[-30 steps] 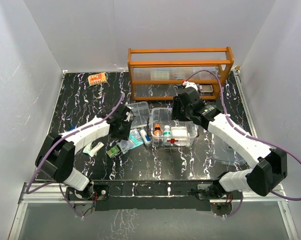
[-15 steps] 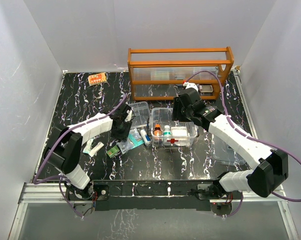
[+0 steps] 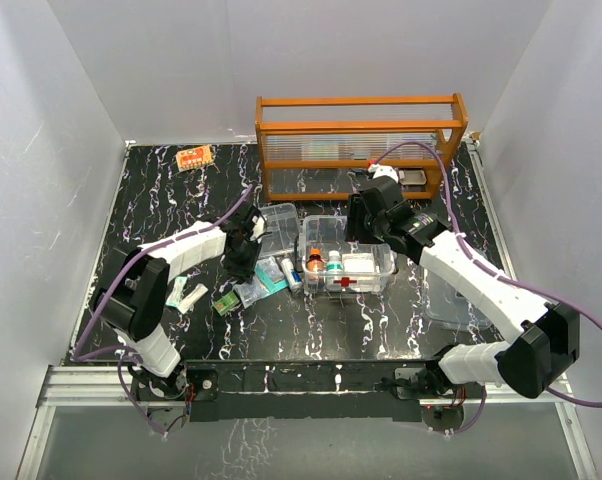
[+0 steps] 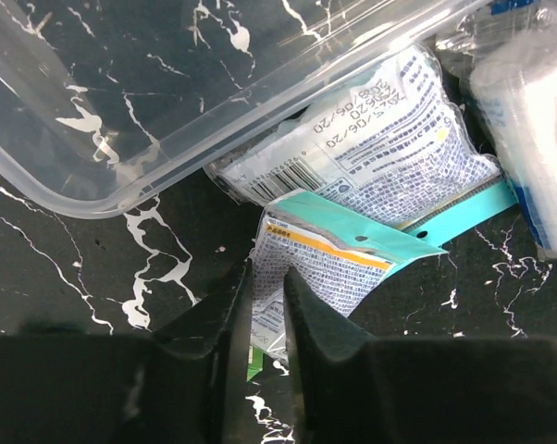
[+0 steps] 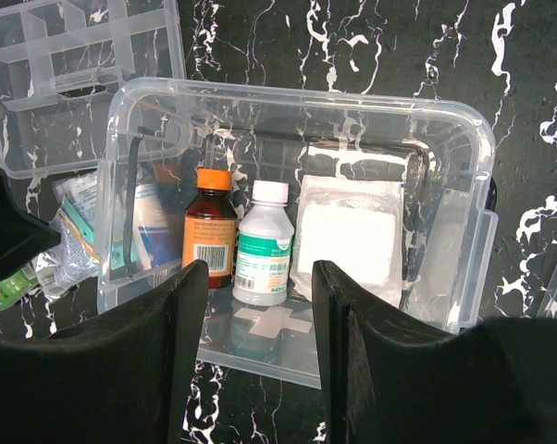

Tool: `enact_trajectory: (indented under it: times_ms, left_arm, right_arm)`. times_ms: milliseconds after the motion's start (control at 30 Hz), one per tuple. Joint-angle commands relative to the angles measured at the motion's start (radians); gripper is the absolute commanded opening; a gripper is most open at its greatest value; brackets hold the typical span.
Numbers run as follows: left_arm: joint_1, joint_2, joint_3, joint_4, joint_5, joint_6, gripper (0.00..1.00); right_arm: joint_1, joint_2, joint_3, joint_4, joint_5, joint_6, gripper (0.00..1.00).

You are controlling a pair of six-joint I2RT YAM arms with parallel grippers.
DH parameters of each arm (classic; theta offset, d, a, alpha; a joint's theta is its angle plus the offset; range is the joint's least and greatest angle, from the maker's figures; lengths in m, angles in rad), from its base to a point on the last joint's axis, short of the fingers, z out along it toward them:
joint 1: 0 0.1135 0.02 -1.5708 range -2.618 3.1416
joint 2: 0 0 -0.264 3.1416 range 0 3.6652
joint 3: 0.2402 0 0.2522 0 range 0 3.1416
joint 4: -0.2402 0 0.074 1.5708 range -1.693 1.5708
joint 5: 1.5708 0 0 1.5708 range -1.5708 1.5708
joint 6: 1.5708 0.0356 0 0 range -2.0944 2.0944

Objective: Organize the medicine kit

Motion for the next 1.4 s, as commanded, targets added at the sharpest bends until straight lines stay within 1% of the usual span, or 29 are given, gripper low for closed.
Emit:
enact_trajectory:
  times_ms: [0,100,133,367,500,733,833,933,1033,1200,1267,1367]
  left_arm:
    - [0.0,0.036,-0.015,-0.034,-0.018,0.005,0.11]
    - [-0.001,0.011,-0.007,-0.037,-0.017,0.004,0.01]
    - [0.0,0.001,-0.004,-0.038,-0.017,0.003,0.0]
    - [-0.001,-0.106,-0.006,-0.031,-0.002,-0.035,0.0]
    - [0.0,-0.179,-0.023,-0.028,-0.025,-0.067,0.0]
    - [0.002,-0.3,-0.025,-0.03,-0.04,-0.108,0.0]
    - [0.001,-0.383,-0.011,-0.027,-0.063,-0.132,0.0]
    - [0.002,-0.458,0.013,-0.007,-0.058,-0.165,0.0]
    - [0.003,-0.535,0.032,0.049,-0.004,-0.198,0.0]
    - [0.002,-0.616,0.058,0.144,0.072,-0.269,0.0]
    - [0.002,-0.634,0.067,0.173,0.09,-0.301,0.0]
    - [0.002,-0.658,0.072,0.228,0.137,-0.349,0.0]
  right_arm:
    - [0.0,-0.049,-0.005,0.05,0.01,0.001,0.47]
    - [0.0,-0.054,-0.005,0.052,0.013,0.002,0.47]
    - [0.001,-0.056,-0.005,0.051,0.011,0.003,0.47]
    - [0.0,-0.063,-0.004,0.058,0.004,0.008,0.46]
    - [0.001,-0.066,-0.003,0.064,-0.004,0.017,0.46]
    - [0.001,-0.075,-0.014,0.1,-0.065,0.02,0.46]
    - [0.001,-0.09,-0.036,0.161,-0.145,0.009,0.48]
    - [0.002,-0.122,-0.085,0.257,-0.248,0.02,0.59]
    - [0.003,-0.164,-0.15,0.386,-0.349,0.047,0.65]
    - [0.012,-0.197,-0.226,0.606,-0.529,0.109,0.7]
    - [0.025,-0.198,-0.245,0.673,-0.562,0.131,0.72]
    - [0.05,-0.186,-0.25,0.754,-0.568,0.155,0.73]
